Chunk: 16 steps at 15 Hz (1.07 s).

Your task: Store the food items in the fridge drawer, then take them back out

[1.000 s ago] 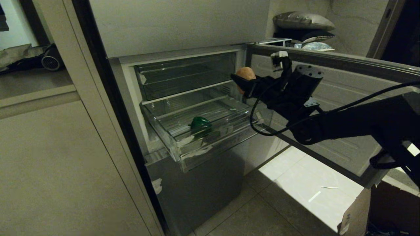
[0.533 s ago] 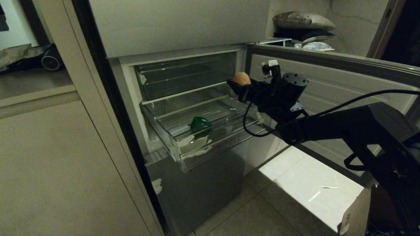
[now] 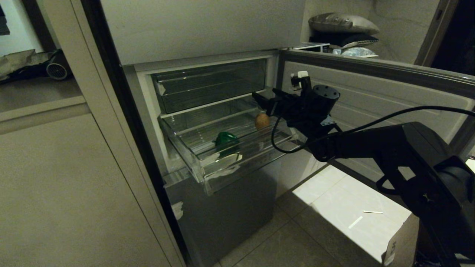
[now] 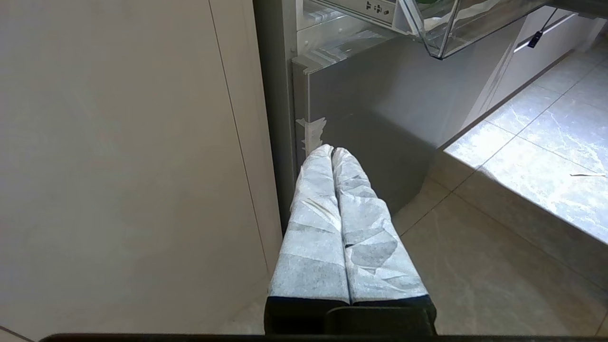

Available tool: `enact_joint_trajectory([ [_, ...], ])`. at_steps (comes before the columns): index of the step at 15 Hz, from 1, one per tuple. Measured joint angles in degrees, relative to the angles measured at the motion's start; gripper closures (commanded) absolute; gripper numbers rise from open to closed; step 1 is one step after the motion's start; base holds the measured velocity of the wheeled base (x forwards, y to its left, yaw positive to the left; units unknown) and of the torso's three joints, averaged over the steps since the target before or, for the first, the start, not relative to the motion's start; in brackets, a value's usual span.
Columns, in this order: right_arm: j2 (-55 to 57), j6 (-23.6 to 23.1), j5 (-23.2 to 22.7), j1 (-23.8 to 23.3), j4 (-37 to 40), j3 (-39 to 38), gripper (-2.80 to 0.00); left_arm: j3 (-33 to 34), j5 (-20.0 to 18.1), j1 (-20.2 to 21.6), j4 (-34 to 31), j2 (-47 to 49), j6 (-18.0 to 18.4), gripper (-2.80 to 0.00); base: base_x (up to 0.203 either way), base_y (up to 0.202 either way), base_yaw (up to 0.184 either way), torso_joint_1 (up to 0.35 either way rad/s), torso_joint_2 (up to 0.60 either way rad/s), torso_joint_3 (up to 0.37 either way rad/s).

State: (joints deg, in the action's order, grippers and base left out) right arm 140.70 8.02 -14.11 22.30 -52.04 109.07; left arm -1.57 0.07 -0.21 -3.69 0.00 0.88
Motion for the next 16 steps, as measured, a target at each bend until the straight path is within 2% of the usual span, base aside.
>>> enact_joint_trajectory([
  [1, -0.1, 0.0, 1.1, 0.0, 0.0, -0.3, -1.94, 0.0, 0.0, 0.0, 0.0, 0.0, 0.0, 0.0, 0.0, 0.0, 0.0, 0.0, 0.0, 0.0],
  [2, -0.5, 0.0, 2.5, 0.0, -0.1, -0.7, 0.0, 0.0, 0.0, 0.0, 0.0, 0.0, 0.0, 0.0, 0.0, 0.0, 0.0, 0.0, 0.0, 0.0],
  [4, -2.4, 0.0, 5.6, 0.1, -0.3, -4.1, 0.0, 0.0, 0.0, 0.0, 0.0, 0.0, 0.0, 0.0, 0.0, 0.0, 0.0, 0.0, 0.0, 0.0],
  [6, -6.2, -0.1, 6.8, 0.2, -0.2, -11.5, 0.0, 0.0, 0.0, 0.0, 0.0, 0.0, 0.0, 0.0, 0.0, 0.0, 0.0, 0.0, 0.0, 0.0],
  [13, -25.6, 0.2, 7.1, 0.0, 0.6, -41.5, 0.0, 0.0, 0.0, 0.0, 0.0, 0.0, 0.0, 0.0, 0.0, 0.0, 0.0, 0.0, 0.0, 0.0],
  [16, -31.4, 0.3, 6.2, 0.0, 0.5, -51.3, 0.0, 0.0, 0.0, 0.0, 0.0, 0.0, 0.0, 0.0, 0.0, 0.0, 0.0, 0.0, 0.0, 0.0],
])
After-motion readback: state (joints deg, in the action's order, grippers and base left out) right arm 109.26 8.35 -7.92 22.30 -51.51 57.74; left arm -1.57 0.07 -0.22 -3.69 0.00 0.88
